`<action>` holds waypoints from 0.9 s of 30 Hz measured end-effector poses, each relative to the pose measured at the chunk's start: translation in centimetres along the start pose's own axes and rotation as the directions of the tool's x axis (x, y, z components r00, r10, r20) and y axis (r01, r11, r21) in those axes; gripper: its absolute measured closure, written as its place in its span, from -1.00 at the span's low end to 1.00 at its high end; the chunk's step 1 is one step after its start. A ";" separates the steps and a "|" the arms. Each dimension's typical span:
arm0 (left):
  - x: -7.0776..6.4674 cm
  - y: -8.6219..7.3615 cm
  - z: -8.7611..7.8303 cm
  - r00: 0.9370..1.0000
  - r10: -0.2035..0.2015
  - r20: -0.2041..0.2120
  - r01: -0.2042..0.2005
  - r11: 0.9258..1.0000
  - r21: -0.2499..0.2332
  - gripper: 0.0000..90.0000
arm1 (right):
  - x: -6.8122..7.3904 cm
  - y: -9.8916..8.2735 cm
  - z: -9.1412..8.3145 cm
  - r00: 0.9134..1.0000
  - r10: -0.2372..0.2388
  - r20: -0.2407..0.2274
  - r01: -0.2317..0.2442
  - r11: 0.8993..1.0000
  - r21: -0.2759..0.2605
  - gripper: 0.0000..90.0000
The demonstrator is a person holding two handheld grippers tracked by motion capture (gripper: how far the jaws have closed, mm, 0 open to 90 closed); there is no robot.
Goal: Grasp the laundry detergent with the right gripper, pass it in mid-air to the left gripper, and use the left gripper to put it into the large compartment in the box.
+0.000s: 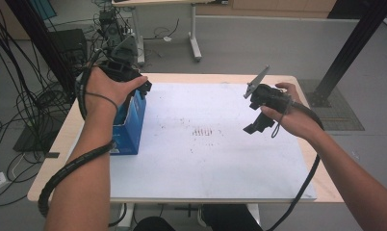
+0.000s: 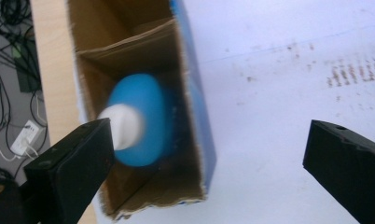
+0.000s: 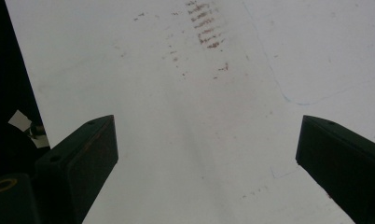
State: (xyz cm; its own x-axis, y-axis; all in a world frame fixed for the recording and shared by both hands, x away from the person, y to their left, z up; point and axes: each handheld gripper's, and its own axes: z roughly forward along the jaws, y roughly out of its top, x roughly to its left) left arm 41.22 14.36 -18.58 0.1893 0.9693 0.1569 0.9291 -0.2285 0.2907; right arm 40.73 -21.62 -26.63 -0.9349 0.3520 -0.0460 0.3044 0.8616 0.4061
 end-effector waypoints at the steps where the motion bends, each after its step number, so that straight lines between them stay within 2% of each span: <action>1: -0.4 0.1 0.0 1.000 0.007 0.005 -0.007 1.000 0.000 -0.98 | -0.2 -0.1 -0.1 1.000 0.005 0.001 -0.005 1.000 -0.001 -0.88; 7: -2.7 0.6 -0.1 0.998 0.050 0.033 -0.049 0.999 -0.012 -0.99 | -1.0 -0.5 -0.4 1.000 0.018 0.009 -0.019 1.000 0.013 -0.88; 14: -5.0 0.9 0.3 0.994 0.108 0.029 -0.108 0.994 -0.002 -0.99 | -1.4 -0.3 -0.3 1.000 0.022 0.009 -0.022 0.999 0.025 -0.88; 19: -5.7 1.0 0.6 0.992 0.119 0.027 -0.119 0.993 -0.003 -0.99 | -1.4 -0.2 -0.1 1.000 0.019 0.005 -0.019 0.999 0.036 -0.88; 27: -6.2 0.5 1.3 0.991 0.134 0.030 -0.134 0.991 0.004 -0.99 | -1.2 0.1 0.3 1.000 0.005 -0.003 -0.005 0.998 0.061 -0.88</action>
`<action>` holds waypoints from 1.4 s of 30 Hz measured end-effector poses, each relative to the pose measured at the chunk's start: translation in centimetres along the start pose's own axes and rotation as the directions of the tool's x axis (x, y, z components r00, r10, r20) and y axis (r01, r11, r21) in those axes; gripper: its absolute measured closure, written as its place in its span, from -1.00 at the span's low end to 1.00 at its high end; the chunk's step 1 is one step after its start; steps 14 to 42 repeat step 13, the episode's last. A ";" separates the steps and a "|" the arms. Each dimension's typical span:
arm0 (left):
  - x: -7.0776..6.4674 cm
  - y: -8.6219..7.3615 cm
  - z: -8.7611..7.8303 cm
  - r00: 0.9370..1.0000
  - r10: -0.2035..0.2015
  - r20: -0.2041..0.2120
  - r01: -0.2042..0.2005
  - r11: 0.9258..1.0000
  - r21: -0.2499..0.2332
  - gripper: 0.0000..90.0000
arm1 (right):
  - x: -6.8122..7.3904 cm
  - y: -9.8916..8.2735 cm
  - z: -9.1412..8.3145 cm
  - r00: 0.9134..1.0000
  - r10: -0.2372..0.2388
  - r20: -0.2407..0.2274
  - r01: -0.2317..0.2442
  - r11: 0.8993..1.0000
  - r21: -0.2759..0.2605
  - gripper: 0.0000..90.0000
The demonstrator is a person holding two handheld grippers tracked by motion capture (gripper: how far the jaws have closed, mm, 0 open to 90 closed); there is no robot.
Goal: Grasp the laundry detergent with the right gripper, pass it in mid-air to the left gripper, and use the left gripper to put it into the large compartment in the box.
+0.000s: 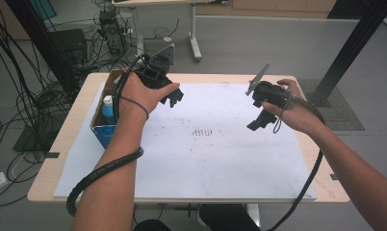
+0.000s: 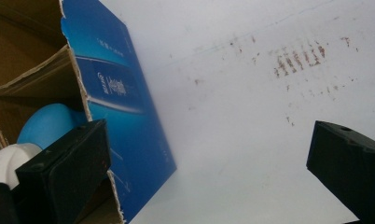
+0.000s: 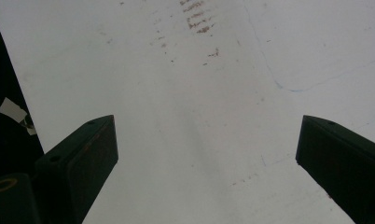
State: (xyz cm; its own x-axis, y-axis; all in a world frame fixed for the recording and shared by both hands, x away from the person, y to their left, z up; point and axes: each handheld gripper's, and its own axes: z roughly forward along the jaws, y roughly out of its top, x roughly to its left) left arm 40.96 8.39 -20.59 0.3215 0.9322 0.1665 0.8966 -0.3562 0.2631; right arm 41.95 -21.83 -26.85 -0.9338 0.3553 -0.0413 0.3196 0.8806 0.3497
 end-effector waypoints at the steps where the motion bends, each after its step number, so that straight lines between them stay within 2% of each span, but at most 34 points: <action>1: 0.0 0.0 0.0 1.000 -0.002 0.001 0.002 1.000 -0.004 -0.99 | 0.1 0.0 0.0 1.000 -0.002 -0.001 0.002 1.000 0.001 -0.88; 13: -0.9 -1.0 0.0 1.000 0.011 -0.001 -0.011 0.999 -0.039 -0.99 | 1.0 -0.3 0.3 1.000 -0.011 0.013 0.011 1.000 0.008 -0.88; 42: -0.9 -1.0 0.0 1.000 0.011 -0.001 -0.011 0.999 -0.039 -0.99 | 1.0 -0.3 0.3 1.000 -0.011 0.013 0.011 1.000 0.008 -0.88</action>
